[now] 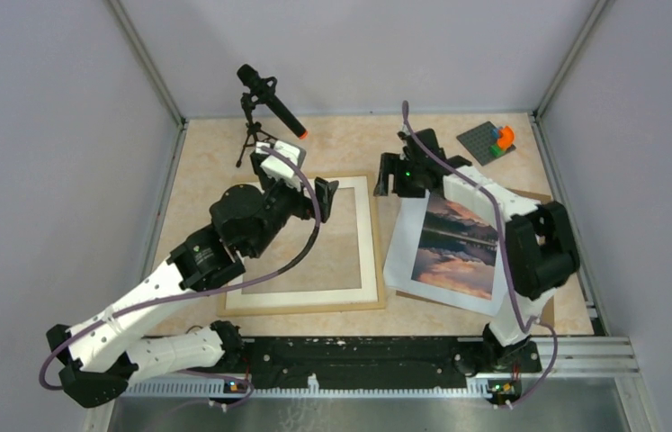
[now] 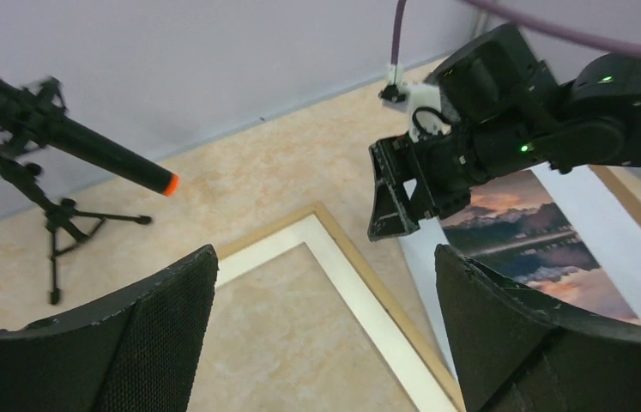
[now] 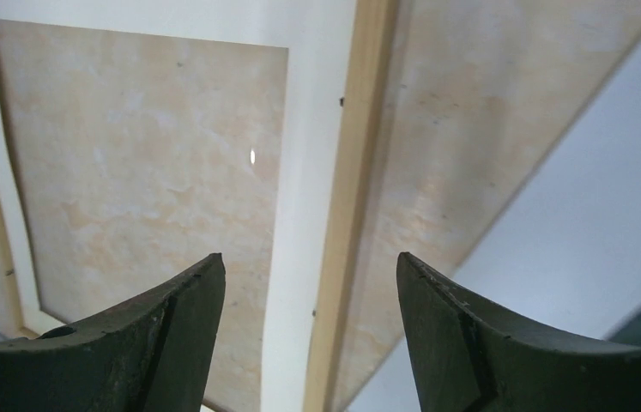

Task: Put the photo into the frame
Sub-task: Place the photo frame item in the photo frame, then pick up the photo at the center of the board.

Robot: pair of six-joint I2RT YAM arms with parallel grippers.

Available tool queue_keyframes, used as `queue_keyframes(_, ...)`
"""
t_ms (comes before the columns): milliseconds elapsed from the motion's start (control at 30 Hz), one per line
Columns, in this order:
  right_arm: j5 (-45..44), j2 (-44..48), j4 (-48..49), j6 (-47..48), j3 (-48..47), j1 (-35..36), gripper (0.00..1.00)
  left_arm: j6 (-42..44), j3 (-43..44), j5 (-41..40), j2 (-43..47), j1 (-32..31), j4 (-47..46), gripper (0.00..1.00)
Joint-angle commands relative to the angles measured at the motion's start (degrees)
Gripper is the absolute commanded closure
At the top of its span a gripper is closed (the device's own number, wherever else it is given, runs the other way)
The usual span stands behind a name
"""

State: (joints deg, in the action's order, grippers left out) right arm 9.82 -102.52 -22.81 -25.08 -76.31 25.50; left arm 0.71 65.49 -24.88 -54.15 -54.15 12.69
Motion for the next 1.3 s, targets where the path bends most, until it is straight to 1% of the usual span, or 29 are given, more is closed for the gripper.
queue_keyframes(0, -6.1, 11.6, -5.4, 4.8, 10.1, -3.5, 0.27, -15.5, -3.7, 7.4, -4.9, 0.0, 0.6, 0.01)
queue_keyframes(67, -2.7, 16.2, -4.7, 3.5, 17.0, -6.4, 0.27, -22.2, -5.6, 17.5, -9.2, 0.3, -1.2, 0.01)
queue_keyframes(133, -1.7, 21.4, -4.3, 3.0, 23.3, -7.5, 0.26, -28.1, -7.2, 27.8, -14.7, 0.8, -4.3, 0.01)
queue_keyframes(200, 0.2, 26.6, -2.8, 1.6, 29.0, -7.3, 0.26, -34.1, -7.8, 34.1, -19.9, 1.2, -6.6, 0.02)
queue_keyframes(233, 1.3, 29.5, -1.6, 0.1, 31.4, -7.3, 0.25, -35.6, -8.2, 37.1, -22.3, 1.8, -8.4, 0.02)
queue_keyframes(267, 0.8, 31.6, -0.6, -2.0, 33.9, -7.4, 0.25, -37.4, -8.5, 40.5, -25.0, 2.6, -10.3, 0.03)
queue_keyframes(333, -3.1, 35.2, 0.1, -6.9, 37.3, -8.1, 0.26, -41.7, -9.2, 46.6, -30.0, 4.7, -14.9, 0.04)
queue_keyframes(400, -7.6, 38.4, -0.5, -11.6, 39.3, -9.9, 0.26, -44.7, -9.1, 54.1, -35.9, 7.1, -19.0, 0.09)
queue_keyframes(433, -10.0, 39.9, -0.8, -13.3, 40.1, -10.4, 0.27, -45.8, -7.9, 57.1, -39.4, 8.0, -18.4, 0.13)
queue_keyframes(467, -12.7, 41.5, -0.6, -14.4, 41.1, -10.5, 0.27, -46.2, -6.4, 58.1, -42.3, 8.1, -17.2, 0.15)
queue_keyframes(500, -14.7, 42.8, -0.2, -15.4, 42.3, -10.6, 0.27, -45.8, -5.1, 57.8, -44.6, 7.8, -15.7, 0.17)
queue_keyframes(567, -18.5, 44.3, 0.1, -18.7, 44.4, -11.0, 0.28, -45.2, -2.5, 54.4, -48.2, 6.5, -13.0, 0.18)
queue_keyframes(633, -18.3, 44.7, 1.9, -20.3, 47.0, -12.2, 0.29, -44.3, -0.6, 50.1, -51.2, 4.9, -9.0, 0.18)
queue_keyframes(733, -16.8, 43.7, 4.7, -21.7, 49.9, -13.1, 0.31, -42.7, 2.0, 44.4, -54.6, 4.0, -5.4, 0.19)
queue_keyframes(867, -17.7, 41.9, 5.1, -22.7, 52.0, -13.6, 0.32, -40.4, 4.8, 37.0, -55.6, 2.1, -2.8, 0.20)
queue_keyframes(1000, -22.0, 39.3, 1.2, -27.7, 51.7, -13.9, 0.33, -39.9, 9.2, 29.9, -57.3, 0.5, 3.0, 0.19)
queue_keyframes(1133, -21.3, 37.5, 1.6, -27.6, 51.5, -14.1, 0.33, -39.2, 12.2, 21.7, -58.6, -1.1, 6.8, 0.16)
queue_keyframes(1200, -20.9, 37.4, 1.9, -27.6, 51.6, -14.1, 0.33, -39.5, 13.3, 20.5, -59.6, -1.3, 8.8, 0.14)
queue_keyframes(1267, -20.8, 37.8, 2.1, -27.6, 51.6, -14.2, 0.33, -40.7, 14.1, 21.4, -60.6, -1.3, 10.0, 0.12)
